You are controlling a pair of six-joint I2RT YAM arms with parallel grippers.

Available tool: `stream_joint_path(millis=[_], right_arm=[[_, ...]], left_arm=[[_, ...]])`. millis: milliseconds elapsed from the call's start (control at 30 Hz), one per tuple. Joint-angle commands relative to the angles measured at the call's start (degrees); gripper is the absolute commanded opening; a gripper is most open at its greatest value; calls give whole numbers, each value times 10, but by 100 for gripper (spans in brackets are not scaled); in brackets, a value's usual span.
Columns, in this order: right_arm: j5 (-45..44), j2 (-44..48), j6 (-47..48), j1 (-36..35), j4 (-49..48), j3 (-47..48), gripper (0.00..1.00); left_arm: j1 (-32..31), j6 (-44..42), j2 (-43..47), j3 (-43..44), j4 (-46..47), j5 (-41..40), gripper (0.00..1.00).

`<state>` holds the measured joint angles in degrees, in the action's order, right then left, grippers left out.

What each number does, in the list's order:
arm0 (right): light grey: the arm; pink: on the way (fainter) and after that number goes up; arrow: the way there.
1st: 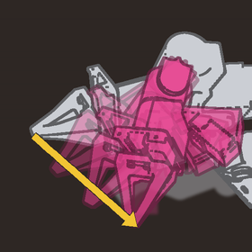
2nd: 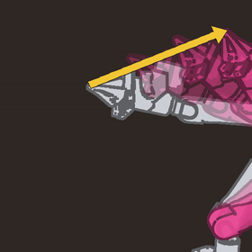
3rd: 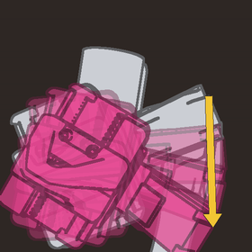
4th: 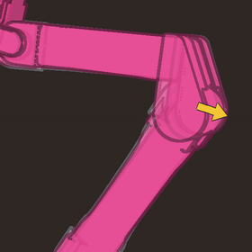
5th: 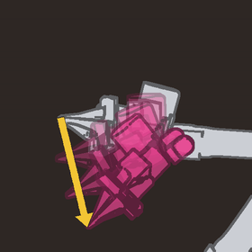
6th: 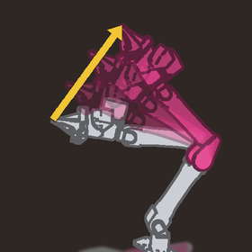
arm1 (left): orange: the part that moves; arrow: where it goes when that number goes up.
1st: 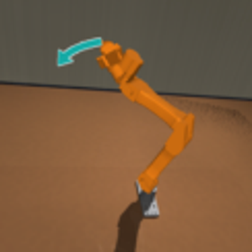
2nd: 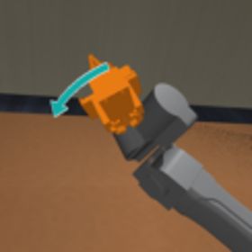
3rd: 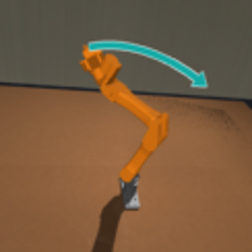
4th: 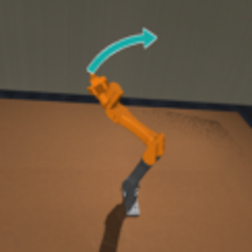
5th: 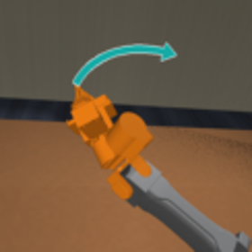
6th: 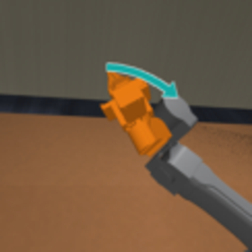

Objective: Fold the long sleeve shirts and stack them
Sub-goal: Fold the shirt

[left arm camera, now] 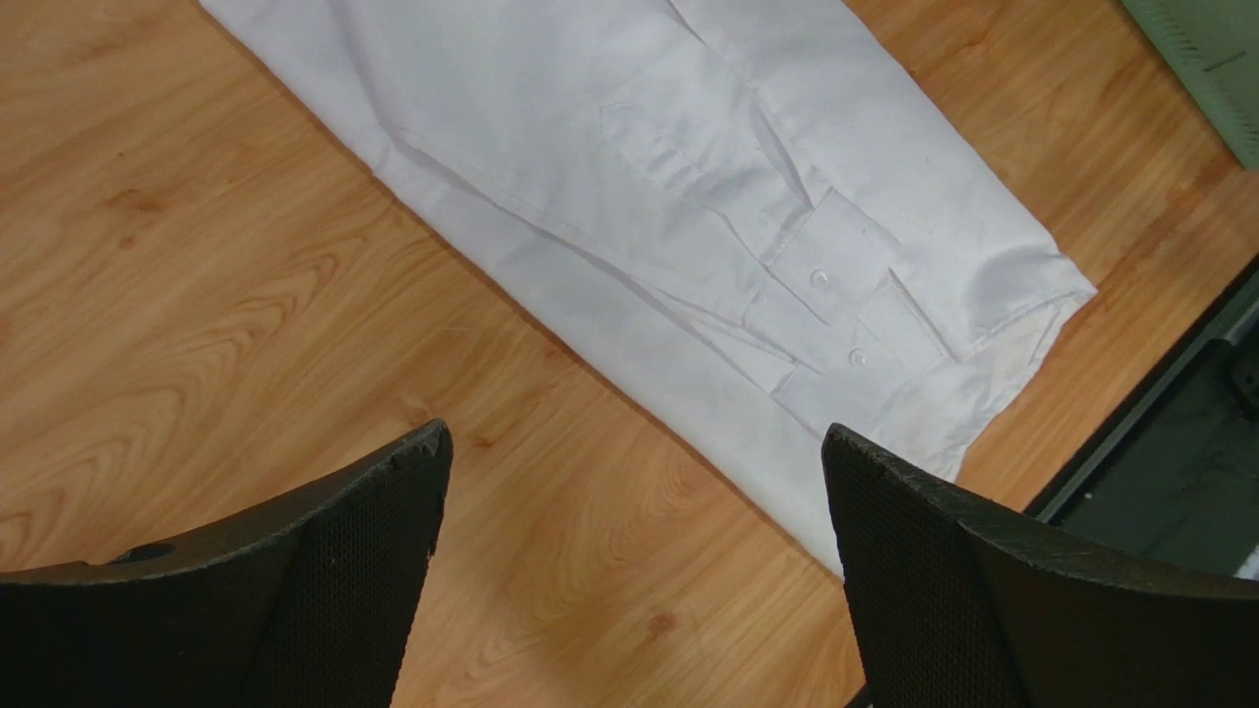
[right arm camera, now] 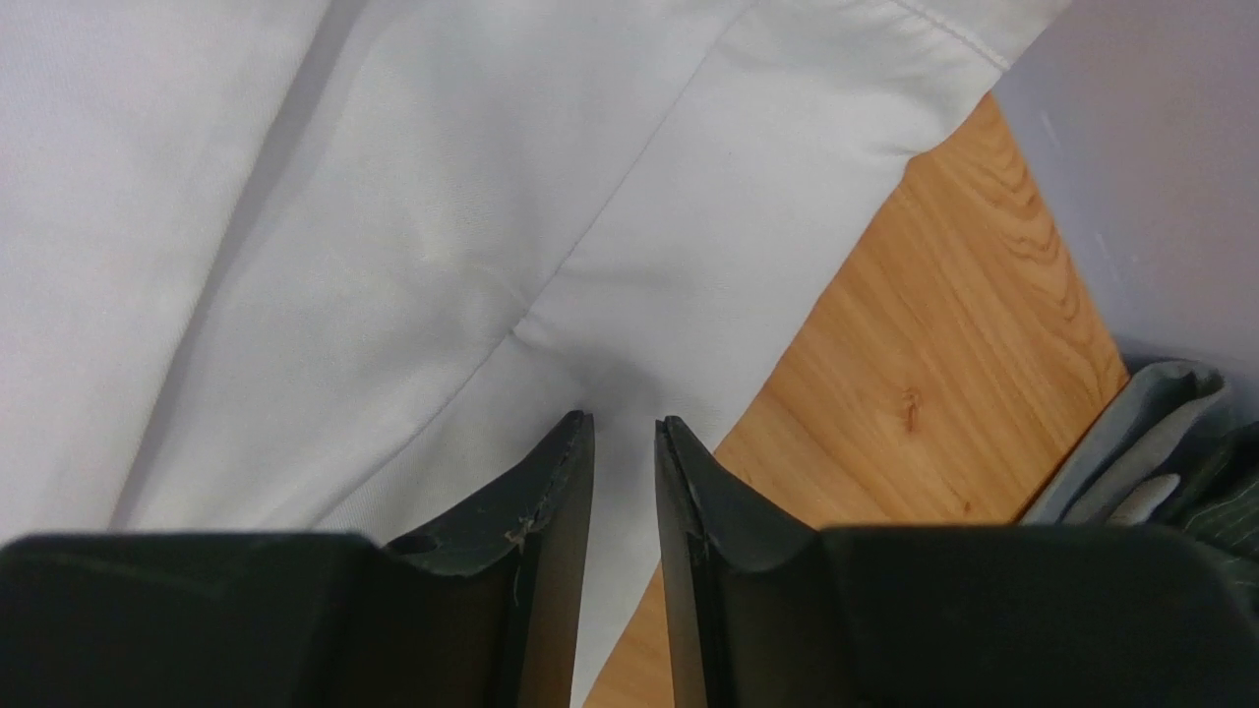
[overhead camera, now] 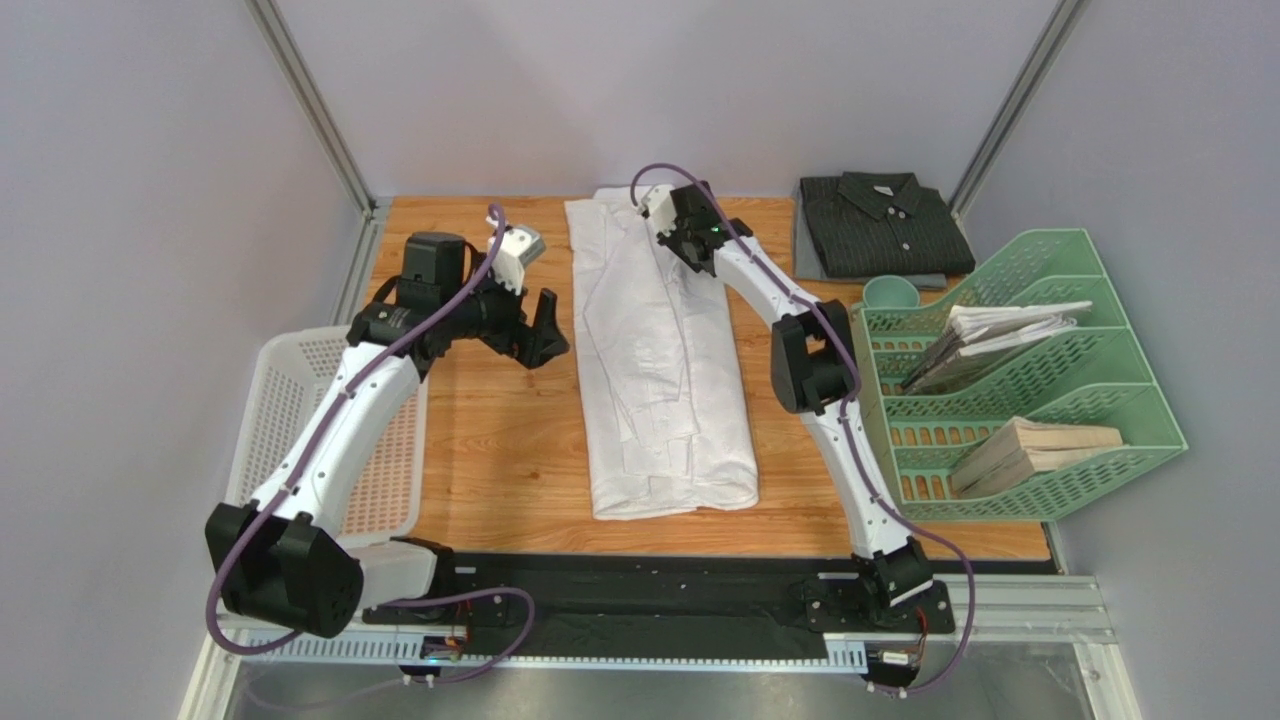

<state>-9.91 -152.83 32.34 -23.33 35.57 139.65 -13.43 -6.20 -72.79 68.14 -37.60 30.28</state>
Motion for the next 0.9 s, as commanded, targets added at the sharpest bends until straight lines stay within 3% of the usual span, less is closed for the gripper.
stream_joint_path(millis=[0, 33, 100, 133, 233, 267, 400, 467, 600, 667, 733, 867], right_arm=[[-34, 29, 37, 3, -88, 30, 29], [-27, 58, 15, 6, -84, 12, 31], [25, 137, -14, 16, -83, -76, 49], [46, 219, -41, 20, -83, -109, 62], [160, 362, -60, 33, -79, -212, 89], [205, 390, -62, 36, -82, -238, 90], [255, 495, -73, 33, -72, -344, 88], [345, 520, -6, 34, 34, -347, 86], [384, 548, 3, 33, 109, -419, 87], [385, 558, 7, 33, 122, -494, 77], [402, 569, 4, 32, 126, -540, 65], [428, 568, -29, 23, 115, -636, 49]], left_arm=[[2, -28, 41, -24, 118, -50, 99], [3, -34, 36, -13, 94, -70, 99], [3, -78, 11, 37, 70, -85, 99], [2, -98, -1, 61, 19, -65, 99], [2, -143, -36, 126, -37, 5, 99], [0, -151, -40, 126, -42, 36, 99], [-40, -195, -30, 70, -23, 35, 99], [-105, -215, -51, 47, -38, -7, 99], [-188, -220, -91, -9, -12, -37, 99], [-208, -228, -124, -24, -8, -40, 99], [-210, -234, -160, -27, -13, -39, 92], [-213, -264, -240, -10, -43, -48, 89]])
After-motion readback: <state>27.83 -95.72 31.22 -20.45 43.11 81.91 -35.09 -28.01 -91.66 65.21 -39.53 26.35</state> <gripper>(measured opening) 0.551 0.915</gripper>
